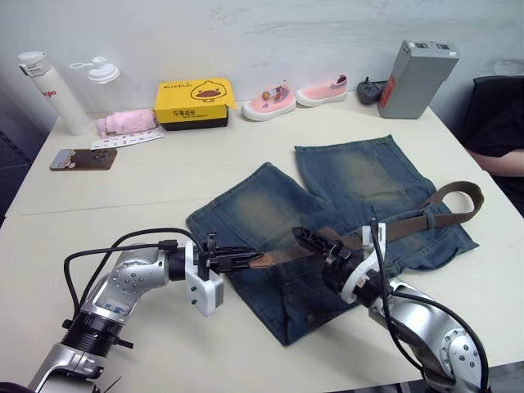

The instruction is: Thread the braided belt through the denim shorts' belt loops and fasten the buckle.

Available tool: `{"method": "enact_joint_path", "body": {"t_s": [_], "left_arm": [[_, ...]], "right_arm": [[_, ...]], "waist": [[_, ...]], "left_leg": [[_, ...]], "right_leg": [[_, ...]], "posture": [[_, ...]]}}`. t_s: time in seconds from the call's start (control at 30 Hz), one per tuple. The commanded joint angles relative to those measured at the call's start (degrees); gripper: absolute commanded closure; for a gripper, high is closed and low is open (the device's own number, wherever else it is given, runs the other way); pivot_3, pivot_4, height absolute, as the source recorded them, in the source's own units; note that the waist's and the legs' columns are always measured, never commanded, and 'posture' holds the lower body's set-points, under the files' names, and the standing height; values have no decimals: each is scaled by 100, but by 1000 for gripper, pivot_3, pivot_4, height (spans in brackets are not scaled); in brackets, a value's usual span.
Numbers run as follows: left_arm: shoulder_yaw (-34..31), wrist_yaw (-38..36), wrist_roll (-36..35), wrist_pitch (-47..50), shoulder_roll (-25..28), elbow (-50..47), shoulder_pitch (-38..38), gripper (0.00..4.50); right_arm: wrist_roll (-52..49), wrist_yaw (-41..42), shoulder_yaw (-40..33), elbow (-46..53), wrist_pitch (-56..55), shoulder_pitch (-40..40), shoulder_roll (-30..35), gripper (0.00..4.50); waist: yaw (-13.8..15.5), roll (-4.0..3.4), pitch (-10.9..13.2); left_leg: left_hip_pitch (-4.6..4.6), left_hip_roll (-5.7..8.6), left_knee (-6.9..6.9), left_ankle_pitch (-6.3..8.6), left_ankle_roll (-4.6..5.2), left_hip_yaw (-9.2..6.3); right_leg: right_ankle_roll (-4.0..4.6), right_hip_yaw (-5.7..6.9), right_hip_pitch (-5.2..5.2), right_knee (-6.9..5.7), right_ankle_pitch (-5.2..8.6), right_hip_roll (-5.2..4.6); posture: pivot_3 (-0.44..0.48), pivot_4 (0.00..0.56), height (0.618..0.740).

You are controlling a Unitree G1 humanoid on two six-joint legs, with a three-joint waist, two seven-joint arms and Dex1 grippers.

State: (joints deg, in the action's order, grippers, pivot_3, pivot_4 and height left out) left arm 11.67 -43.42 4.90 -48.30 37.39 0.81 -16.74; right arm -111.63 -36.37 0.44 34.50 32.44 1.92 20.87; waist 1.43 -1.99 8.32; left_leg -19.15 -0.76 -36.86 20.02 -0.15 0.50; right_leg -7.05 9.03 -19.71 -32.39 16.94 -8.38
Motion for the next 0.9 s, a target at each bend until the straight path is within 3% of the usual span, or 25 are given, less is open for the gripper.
{"method": "enact_joint_path", "body": {"t_s": [0.03,0.2,0.3,0.43,0.57,0.73,0.9], "left_arm": [[-39,76,19,-85,78,-127,-12,4500],[-36,139,135,-87,34,-62,-78,4500],[-64,167,86,43,16,-47,-49,4500],[-89,87,-274,618,23,-210,93,2830],[-254,-176,-1172,1686,250,-746,652,990],[-605,-327,-1647,2458,567,-1263,1608,990],[-661,-239,-1535,2675,482,-1439,1777,990]], "right_arm": [[-137,-42,-109,132,-24,12,-38,1821],[-137,-31,-8,242,-31,-53,-94,4386],[-137,-28,-76,239,-126,-126,-146,4452],[-137,161,-464,206,-236,-176,31,4500],[174,670,-935,118,43,30,736,4500],[1044,1364,-1181,-92,254,264,1369,4500],[1885,1775,-901,-67,425,330,1465,4500]], "waist": [[-2,-3,0],[1,-4,0],[1,-5,-1],[2,-6,0],[-3,-11,-1],[-2,-19,0],[34,-17,-1]], "left_leg": [[0,0,0,0,0,-1],[0,-1,0,2,4,-4],[0,-1,0,4,6,-9],[-1,-2,0,4,7,-15],[-1,-1,-1,9,15,-25],[-2,-6,0,15,14,-21],[-3,-4,-7,19,15,-20]], "right_leg": [[0,-1,-1,0,0,0],[1,-3,-3,-2,0,-1],[1,-6,-5,-2,0,-2],[1,-9,-8,-4,0,-3],[1,-13,-10,-3,0,-6],[5,-12,-7,0,4,-3],[5,-12,-3,-2,5,-6]], "posture": [[0,150,706],[0,150,706],[0,150,706],[0,150,706],[0,150,706],[0,150,706],[0,150,706]]}}
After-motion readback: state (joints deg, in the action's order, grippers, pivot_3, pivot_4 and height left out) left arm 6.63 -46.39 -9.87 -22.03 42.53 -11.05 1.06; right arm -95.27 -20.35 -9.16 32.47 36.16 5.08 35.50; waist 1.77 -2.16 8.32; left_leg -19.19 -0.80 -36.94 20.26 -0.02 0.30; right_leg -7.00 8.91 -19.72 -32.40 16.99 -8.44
